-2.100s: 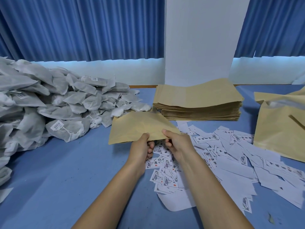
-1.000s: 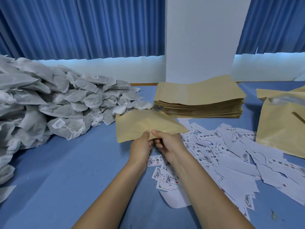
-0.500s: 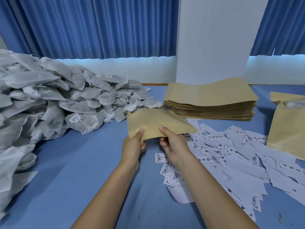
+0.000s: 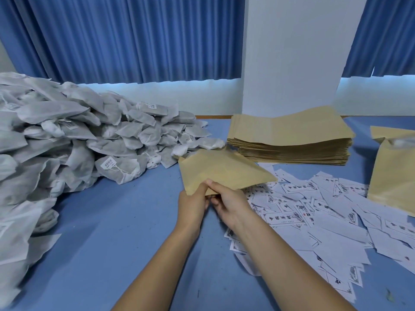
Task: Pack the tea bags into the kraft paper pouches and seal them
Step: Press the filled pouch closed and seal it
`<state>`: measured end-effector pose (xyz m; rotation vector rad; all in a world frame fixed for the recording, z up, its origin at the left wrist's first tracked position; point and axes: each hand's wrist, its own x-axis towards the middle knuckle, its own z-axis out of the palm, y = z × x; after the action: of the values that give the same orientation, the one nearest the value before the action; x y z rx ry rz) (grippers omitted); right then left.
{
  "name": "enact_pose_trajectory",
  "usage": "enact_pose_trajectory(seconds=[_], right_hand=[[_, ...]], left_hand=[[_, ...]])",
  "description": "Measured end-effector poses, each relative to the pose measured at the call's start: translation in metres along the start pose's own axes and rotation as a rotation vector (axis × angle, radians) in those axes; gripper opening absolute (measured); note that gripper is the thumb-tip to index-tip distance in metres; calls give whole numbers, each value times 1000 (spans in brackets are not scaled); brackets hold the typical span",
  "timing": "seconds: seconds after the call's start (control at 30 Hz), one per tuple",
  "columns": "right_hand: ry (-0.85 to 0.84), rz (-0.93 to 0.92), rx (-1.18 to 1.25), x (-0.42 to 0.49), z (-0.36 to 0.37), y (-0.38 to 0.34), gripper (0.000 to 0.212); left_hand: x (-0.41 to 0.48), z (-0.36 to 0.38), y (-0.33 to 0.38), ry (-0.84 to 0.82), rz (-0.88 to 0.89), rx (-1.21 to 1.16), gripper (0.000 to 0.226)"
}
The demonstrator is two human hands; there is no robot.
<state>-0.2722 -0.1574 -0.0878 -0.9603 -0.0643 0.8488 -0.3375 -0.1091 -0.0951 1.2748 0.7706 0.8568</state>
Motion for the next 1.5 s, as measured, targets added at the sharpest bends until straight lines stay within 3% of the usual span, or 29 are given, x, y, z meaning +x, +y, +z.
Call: enact_pose_trajectory(seconds=[0.2, 0.37, 0.57, 0.77, 0.9, 1.1, 1.33, 1.5], right_hand=[[-52, 54, -23, 4, -7, -9, 10], [28, -18, -63, 17, -26, -25, 21], [9, 14, -43, 17, -28, -28, 16], [65, -6, -174, 20, -33, -33, 14], [-7, 50, -70, 20, -37, -41, 11], [13, -8, -140, 22, -41, -41, 12], [45, 23, -51, 17, -41, -50, 8], [36, 31, -178, 13, -42, -49, 11]], left_hand=[[1, 0, 1, 67, 24, -55, 31], [4, -3, 4, 111, 14, -114, 32], [2, -2, 7, 135, 0, -146, 32], [2, -3, 10, 172, -8, -217, 33], [4, -5, 11, 207, -25, -249, 32], [8, -9, 11, 258, -60, -308, 28], [11, -11, 9, 228, -106, -370, 28], [9, -5, 8, 5, -235, -252, 33]])
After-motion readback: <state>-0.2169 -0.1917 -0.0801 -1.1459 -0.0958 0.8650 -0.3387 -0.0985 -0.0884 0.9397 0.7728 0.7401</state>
